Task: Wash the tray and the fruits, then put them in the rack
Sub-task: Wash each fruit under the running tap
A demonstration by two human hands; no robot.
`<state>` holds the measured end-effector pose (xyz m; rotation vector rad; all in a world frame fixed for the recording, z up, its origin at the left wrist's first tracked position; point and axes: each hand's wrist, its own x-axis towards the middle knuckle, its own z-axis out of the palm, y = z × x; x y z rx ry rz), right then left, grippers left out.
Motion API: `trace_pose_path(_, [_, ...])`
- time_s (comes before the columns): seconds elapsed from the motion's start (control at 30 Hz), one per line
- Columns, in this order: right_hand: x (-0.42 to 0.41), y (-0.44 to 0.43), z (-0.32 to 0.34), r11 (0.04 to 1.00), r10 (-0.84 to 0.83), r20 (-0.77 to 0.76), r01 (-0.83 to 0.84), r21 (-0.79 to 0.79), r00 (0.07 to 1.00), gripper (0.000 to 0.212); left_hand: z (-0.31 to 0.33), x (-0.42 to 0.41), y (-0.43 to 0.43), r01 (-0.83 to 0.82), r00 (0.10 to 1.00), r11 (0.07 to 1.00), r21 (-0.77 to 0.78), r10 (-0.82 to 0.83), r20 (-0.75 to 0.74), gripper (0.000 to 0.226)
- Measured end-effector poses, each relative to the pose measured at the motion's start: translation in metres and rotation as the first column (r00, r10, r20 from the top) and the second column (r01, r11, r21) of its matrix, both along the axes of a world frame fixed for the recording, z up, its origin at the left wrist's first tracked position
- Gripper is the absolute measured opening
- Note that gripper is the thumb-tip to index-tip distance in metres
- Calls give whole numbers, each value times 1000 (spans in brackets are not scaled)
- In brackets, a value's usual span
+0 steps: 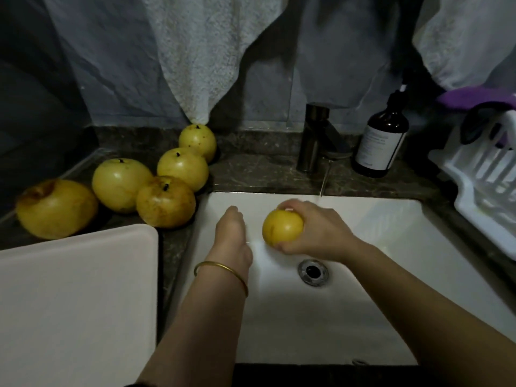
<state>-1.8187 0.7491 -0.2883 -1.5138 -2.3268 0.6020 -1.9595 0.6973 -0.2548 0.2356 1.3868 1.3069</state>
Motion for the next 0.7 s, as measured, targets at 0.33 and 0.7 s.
trace_pose_path(0.33, [-24,-3,-12,962,-274,-429,245,-122,861,74,-5,-8,9,-156,976,987,35,148,161,42])
trace_pose_path(0.7, [-82,-8,57,925,-188,-103,211,317,977,77,-21,-4,19,-187,937,982,-19,185,298,50])
